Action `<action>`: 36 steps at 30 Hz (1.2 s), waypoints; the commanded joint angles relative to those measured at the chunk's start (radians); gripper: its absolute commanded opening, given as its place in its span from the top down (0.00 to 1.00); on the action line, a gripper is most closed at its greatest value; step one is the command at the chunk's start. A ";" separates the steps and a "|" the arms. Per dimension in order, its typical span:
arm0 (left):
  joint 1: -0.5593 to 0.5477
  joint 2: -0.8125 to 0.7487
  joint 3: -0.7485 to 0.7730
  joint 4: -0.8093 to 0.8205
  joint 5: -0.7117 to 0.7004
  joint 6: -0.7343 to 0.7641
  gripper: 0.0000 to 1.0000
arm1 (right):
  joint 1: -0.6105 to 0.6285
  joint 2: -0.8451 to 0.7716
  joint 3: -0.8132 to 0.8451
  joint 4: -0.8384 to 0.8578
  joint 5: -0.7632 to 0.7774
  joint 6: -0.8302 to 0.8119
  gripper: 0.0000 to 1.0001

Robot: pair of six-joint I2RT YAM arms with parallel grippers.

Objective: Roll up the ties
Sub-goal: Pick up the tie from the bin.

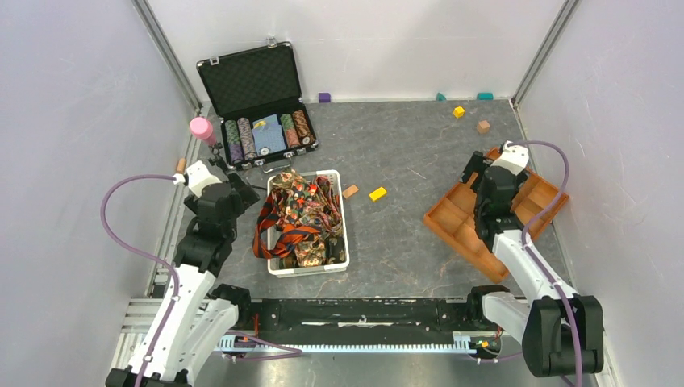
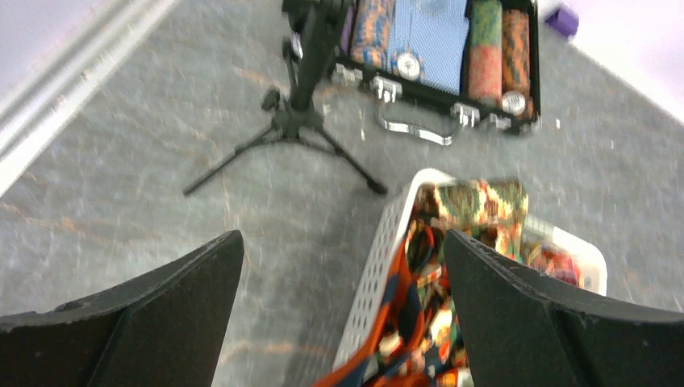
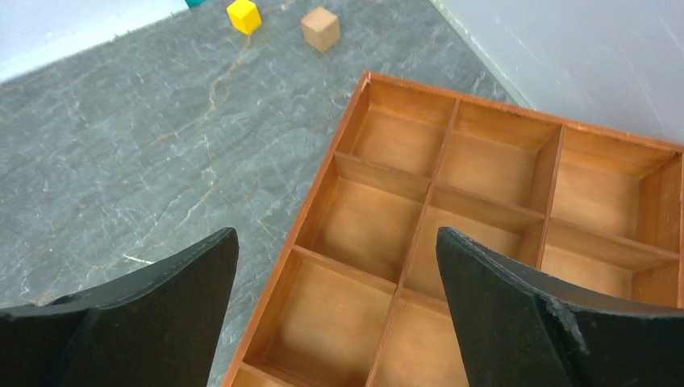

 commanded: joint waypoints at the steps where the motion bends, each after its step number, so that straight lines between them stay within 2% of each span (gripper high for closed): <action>1: -0.002 -0.047 0.069 -0.311 0.142 -0.129 0.00 | -0.004 0.027 0.098 -0.295 0.007 0.095 0.02; 4: -0.002 -0.070 0.097 -0.377 0.261 -0.132 0.00 | -0.004 0.045 0.159 -0.417 -0.054 0.091 0.02; 7: -0.002 -0.107 0.099 -0.422 0.318 -0.142 0.00 | -0.004 0.074 0.209 -0.483 -0.090 0.065 0.02; 12: -0.003 -0.130 0.115 -0.483 0.380 -0.183 0.00 | -0.004 0.058 0.212 -0.506 -0.193 0.074 0.02; 19: -0.003 -0.100 0.136 -0.595 0.394 -0.246 0.00 | -0.004 0.018 0.196 -0.510 -0.270 0.084 0.02; 24: -0.005 -0.120 0.134 -0.651 0.344 -0.293 0.00 | -0.004 0.028 0.199 -0.514 -0.297 0.085 0.02; 31: -0.009 -0.138 0.063 -0.649 0.335 -0.370 0.00 | -0.003 0.025 0.199 -0.516 -0.320 0.086 0.02; 36: -0.012 -0.132 0.067 -0.645 0.307 -0.376 0.00 | -0.004 0.032 0.193 -0.515 -0.333 0.093 0.02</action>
